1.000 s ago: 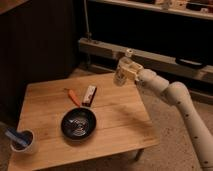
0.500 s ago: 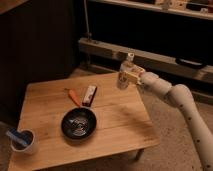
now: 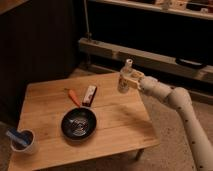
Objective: Stand the bottle upright
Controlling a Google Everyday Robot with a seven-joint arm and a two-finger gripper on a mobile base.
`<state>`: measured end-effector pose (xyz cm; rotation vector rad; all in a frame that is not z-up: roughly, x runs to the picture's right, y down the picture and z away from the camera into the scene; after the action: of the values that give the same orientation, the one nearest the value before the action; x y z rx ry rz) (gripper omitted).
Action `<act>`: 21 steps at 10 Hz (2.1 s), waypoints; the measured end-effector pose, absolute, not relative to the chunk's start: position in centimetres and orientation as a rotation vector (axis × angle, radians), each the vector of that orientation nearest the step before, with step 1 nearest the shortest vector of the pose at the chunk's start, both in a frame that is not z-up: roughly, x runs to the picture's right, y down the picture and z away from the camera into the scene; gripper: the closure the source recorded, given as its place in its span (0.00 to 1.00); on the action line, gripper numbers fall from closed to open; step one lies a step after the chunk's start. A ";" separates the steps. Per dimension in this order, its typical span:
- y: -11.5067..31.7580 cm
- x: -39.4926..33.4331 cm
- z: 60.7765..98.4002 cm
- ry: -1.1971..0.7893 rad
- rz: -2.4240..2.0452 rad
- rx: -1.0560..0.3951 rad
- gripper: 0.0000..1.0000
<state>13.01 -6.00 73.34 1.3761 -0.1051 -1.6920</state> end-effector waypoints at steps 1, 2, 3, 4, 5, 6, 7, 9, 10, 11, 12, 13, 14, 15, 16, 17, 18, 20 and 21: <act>-5.4 13.3 73.7 -0.109 -1.701 1.363 1.00; -5.0 13.7 73.9 -0.107 -1.705 1.350 1.00; -4.7 14.0 74.0 -0.109 -1.708 1.342 1.00; -4.2 14.1 74.3 -0.113 -1.711 1.335 1.00; -3.8 14.2 74.5 -0.116 -1.714 1.330 1.00; -3.5 14.4 74.8 -0.120 -1.717 1.325 1.00; -3.0 14.4 75.3 -0.127 -1.718 1.321 1.00; -2.3 14.7 76.3 -0.135 -1.711 1.315 1.00; -1.2 14.6 77.7 -0.146 -1.707 1.312 1.00; -0.7 14.5 78.4 -0.149 -1.701 1.312 1.00; -0.2 14.6 79.0 -0.148 -1.696 1.313 1.00; 0.5 14.8 79.7 -0.142 -1.688 1.315 1.00; 0.8 14.9 79.9 -0.136 -1.687 1.319 1.00; 1.1 15.0 80.1 -0.132 -1.692 1.320 1.00; 1.4 15.1 80.2 -0.129 -1.702 1.323 1.00; 1.7 15.2 80.2 -0.125 -1.708 1.323 1.00; 1.9 15.2 80.4 -0.124 -1.713 1.323 1.00; 2.6 15.3 80.7 -0.132 -1.717 1.314 1.00; 2.9 15.3 80.8 -0.138 -1.719 1.309 1.00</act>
<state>15.26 2.90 80.79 1.3087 -0.1378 -1.7190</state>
